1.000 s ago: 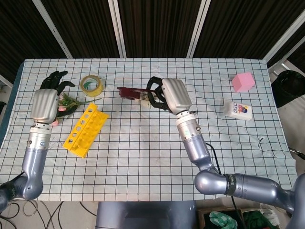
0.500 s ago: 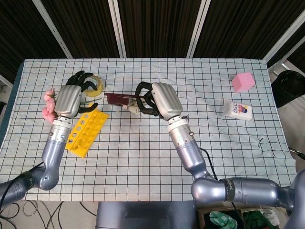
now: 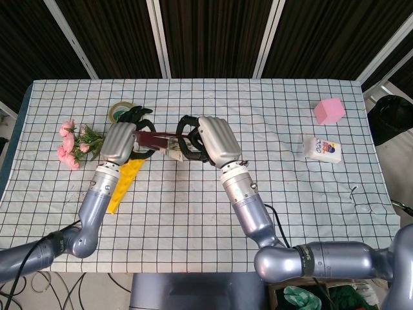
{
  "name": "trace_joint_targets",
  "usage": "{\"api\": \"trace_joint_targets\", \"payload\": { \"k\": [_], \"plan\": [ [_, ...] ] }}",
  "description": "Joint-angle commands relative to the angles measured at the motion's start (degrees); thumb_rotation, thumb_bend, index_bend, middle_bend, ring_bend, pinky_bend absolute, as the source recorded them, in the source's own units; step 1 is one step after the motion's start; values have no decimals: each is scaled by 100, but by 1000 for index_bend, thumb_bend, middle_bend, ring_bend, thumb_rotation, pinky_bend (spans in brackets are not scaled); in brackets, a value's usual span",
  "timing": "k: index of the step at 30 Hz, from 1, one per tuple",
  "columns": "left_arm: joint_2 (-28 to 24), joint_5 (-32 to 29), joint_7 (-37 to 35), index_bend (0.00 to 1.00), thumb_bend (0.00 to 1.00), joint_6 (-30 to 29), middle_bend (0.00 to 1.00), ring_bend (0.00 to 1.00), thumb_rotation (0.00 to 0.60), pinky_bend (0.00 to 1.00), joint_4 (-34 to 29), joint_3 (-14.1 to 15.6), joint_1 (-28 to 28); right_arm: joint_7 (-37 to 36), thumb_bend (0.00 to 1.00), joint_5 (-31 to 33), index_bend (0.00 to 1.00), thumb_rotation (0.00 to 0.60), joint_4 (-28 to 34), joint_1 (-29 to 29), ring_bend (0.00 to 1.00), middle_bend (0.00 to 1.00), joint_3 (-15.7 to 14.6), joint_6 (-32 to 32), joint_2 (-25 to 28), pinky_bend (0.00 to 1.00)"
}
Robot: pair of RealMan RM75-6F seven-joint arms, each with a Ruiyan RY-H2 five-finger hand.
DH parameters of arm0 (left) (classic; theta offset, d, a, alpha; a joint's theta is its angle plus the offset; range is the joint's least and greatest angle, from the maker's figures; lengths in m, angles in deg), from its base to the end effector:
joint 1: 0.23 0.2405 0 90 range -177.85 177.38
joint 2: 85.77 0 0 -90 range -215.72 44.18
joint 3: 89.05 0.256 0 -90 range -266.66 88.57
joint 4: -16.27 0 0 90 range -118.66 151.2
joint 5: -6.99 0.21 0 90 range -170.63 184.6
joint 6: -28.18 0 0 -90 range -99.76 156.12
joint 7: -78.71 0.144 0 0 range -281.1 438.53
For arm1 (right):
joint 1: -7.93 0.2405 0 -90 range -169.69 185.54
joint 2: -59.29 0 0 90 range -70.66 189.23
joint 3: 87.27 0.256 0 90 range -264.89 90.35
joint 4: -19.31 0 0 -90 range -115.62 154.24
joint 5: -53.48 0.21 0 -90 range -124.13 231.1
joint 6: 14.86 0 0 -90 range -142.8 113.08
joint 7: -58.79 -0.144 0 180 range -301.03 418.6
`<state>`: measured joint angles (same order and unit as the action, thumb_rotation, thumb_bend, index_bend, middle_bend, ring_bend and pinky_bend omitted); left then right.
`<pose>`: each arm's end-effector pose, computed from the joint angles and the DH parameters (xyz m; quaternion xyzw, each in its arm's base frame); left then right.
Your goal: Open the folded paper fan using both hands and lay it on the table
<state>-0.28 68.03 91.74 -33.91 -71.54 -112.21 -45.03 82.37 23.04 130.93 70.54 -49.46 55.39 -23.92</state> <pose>-0.0955 0.3914 0.0580 -0.6206 -0.3907 -0.5207 0.4372 0.0696 -0.3615 0.0917 0.5602 -0.4943 0.5938 0.2987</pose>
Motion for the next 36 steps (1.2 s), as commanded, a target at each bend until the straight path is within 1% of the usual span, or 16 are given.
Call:
{"api": "trace_joint_targets", "payload": {
  "k": [1,7,11,16,20,22,30,36],
  "plan": [
    [62,34,34,488,206,-28,180,83,600,167,8,63,-32,-21,656,37,924,600,10,24,994,951,-12,26,3,905],
    [217,-65,40,494,220,-3,180,83,600,167,42,83,-130,-49,656,71,924,600,98,73,994,951,-49,101,13,905],
    [321,-36,79,531,261,-77,186,83,600,167,14,137,-158,-43,657,91,924,600,149,113,994,951,-59,156,21,905],
    [524,-50,115,561,302,-279,195,83,600,167,84,114,-191,-53,657,125,924,600,263,137,994,951,-104,227,24,905],
    [663,-75,160,623,356,-390,214,86,600,167,101,80,-236,-44,657,111,924,600,337,171,994,951,-133,281,21,905],
    [710,-65,180,650,366,-446,226,91,600,167,114,74,-250,-42,657,121,925,600,346,186,995,951,-139,309,23,905],
    [698,-73,161,692,371,-627,242,93,600,168,197,56,-170,-77,657,127,929,600,308,101,995,951,-243,359,118,905],
    [563,-50,90,705,372,-714,246,93,600,168,248,0,-99,-114,657,-80,937,600,113,-40,994,951,-406,345,255,905]
  ]
}}
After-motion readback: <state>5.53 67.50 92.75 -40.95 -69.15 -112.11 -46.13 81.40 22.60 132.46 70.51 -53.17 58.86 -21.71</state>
